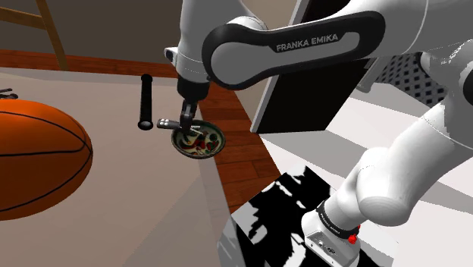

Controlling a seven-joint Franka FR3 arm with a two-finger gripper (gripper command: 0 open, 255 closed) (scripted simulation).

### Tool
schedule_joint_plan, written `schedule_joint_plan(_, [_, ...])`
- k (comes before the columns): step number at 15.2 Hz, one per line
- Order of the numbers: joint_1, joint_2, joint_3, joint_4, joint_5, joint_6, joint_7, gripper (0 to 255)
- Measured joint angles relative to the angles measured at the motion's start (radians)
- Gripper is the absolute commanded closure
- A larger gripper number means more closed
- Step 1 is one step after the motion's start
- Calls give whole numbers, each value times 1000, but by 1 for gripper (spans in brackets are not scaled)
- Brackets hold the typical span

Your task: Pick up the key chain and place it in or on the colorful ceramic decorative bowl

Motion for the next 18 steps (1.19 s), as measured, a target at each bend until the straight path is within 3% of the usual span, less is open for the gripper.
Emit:
schedule_joint_plan(6, [-63,-74,-78,-76,31,5,-155,255])
schedule_joint_plan(18, [-66,-27,-79,-188,20,162,-159,255])
